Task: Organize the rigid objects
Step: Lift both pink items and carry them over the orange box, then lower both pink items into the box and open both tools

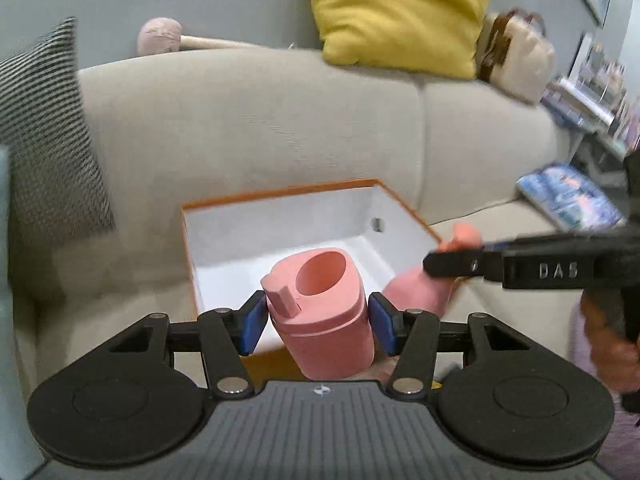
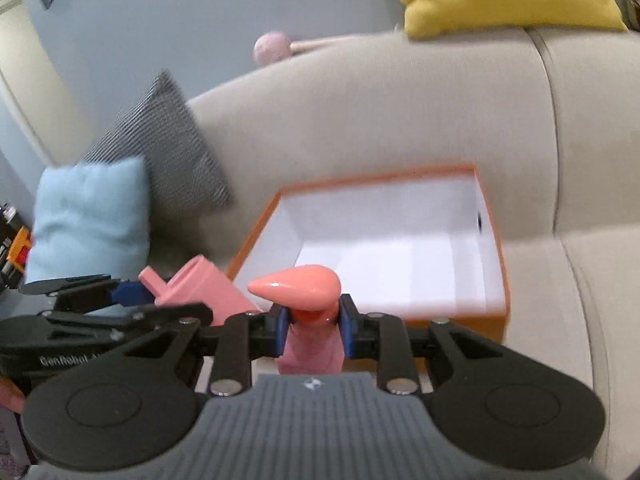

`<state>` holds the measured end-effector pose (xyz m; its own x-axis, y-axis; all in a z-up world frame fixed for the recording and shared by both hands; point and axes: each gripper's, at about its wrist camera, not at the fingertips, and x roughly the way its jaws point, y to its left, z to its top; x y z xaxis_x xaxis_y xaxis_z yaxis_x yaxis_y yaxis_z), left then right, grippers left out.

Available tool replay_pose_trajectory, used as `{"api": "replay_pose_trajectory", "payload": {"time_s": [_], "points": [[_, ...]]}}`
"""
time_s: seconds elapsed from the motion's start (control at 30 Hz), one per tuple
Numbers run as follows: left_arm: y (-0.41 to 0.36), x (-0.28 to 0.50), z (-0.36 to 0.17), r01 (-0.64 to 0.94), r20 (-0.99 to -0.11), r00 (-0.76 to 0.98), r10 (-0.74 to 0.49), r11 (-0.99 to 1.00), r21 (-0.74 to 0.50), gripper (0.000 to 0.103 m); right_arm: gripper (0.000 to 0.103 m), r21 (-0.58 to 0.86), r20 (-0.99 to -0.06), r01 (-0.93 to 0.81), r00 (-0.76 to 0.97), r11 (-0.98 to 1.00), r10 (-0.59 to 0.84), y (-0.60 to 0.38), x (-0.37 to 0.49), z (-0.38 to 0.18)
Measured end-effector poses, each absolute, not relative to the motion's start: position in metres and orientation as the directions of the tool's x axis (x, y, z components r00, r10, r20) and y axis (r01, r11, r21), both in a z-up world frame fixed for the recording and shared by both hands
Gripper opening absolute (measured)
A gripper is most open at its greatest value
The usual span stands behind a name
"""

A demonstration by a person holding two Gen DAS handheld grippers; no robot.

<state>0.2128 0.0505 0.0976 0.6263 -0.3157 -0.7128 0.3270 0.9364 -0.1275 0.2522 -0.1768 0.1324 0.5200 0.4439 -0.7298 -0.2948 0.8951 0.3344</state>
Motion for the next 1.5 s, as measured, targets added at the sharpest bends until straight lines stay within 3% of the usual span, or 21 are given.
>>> {"api": "replay_pose_trajectory", "payload": {"time_s": [0.2,0.47,0.7,0.87,1.0,1.1,1.23,1.33,1.43,1.5], "points": [[0.038,0.303,0.055,0.455,-0.79,0.576,-0.213,0.885,0.093,0.063,0.027,0.285,-0.783,-0.282,0.483,0.916,0.392,-0.148,0.346,0.08],[0.025,0.366,0.001,0.495,-0.829,0.546,-0.12,0.845,0.203,0.063,0.026,0.291,-0.822,-0.285,0.415,0.914,0.391,-0.116,0.415,0.017],[0.013,0.373,-0.03,0.49,-0.826,0.563,-0.025,0.815,0.309,0.063,0.027,0.303,-0.84,-0.24,0.391,0.922,0.377,-0.109,0.437,-0.011],[0.004,0.371,-0.041,0.479,-0.838,0.546,-0.006,0.823,0.306,0.064,0.027,0.33,-0.835,-0.22,0.386,0.918,0.392,-0.104,0.439,-0.018],[-0.005,0.365,-0.039,0.467,-0.833,0.553,-0.011,0.832,0.299,0.069,0.027,0.33,-0.839,-0.233,0.372,0.915,0.398,-0.092,0.438,-0.021],[-0.005,0.357,-0.032,0.462,-0.83,0.556,-0.04,0.845,0.268,0.079,0.029,0.358,-0.834,-0.23,0.358,0.905,0.42,-0.09,0.436,-0.02],[0.003,0.336,-0.013,0.458,-0.827,0.558,-0.069,0.856,0.238,0.08,0.03,0.388,-0.82,-0.252,0.345,0.887,0.456,-0.089,0.431,-0.013],[0.018,0.31,0.006,0.427,-0.81,0.574,-0.124,0.889,0.167,0.08,0.038,0.372,-0.816,-0.299,0.347,0.879,0.463,-0.09,0.424,-0.004],[0.032,0.279,0.026,0.381,-0.771,0.613,-0.173,0.92,0.096,0.08,0.039,0.343,-0.823,-0.351,0.334,0.871,0.459,-0.094,0.417,0.001],[0.041,0.264,0.033,0.323,-0.751,0.642,-0.156,0.943,0.08,0.08,0.044,0.29,-0.855,-0.383,0.308,0.877,0.417,-0.093,0.415,0.0]]}}
